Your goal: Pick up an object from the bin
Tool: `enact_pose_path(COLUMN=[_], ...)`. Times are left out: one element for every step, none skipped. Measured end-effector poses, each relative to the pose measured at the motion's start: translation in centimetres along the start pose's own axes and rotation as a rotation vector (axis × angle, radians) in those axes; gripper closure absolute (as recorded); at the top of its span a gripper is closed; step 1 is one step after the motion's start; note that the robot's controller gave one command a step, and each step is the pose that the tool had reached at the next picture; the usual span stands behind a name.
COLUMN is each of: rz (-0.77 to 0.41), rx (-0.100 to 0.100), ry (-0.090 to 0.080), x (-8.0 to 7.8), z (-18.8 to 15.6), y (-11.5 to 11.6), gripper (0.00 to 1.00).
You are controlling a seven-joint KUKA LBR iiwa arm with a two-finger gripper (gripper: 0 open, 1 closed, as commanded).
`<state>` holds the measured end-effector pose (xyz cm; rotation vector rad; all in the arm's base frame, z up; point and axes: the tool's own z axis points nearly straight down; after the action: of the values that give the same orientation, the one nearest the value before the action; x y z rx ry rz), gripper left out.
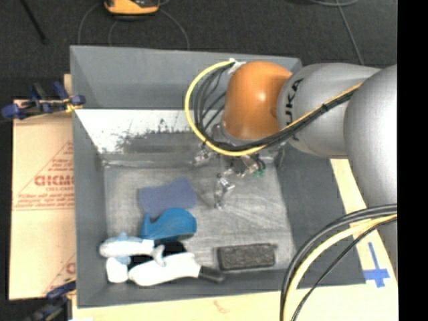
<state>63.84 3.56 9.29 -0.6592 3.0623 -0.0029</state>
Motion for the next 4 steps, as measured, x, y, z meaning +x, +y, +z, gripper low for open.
enact_pose_path(rz=[-0.032, -0.077, -0.355, -0.475], rx=[0.001, 0.0, -0.003, 0.002], ry=[0.0, 0.0, 0.005, -0.005], x=[0.1, 0.3, 3.3, 2.2], z=[1.6, 1.6, -3.0, -3.4], y=[1.9, 2.7, 2.5, 3.5], gripper=[0.0, 0.0, 0.0, 0.0])
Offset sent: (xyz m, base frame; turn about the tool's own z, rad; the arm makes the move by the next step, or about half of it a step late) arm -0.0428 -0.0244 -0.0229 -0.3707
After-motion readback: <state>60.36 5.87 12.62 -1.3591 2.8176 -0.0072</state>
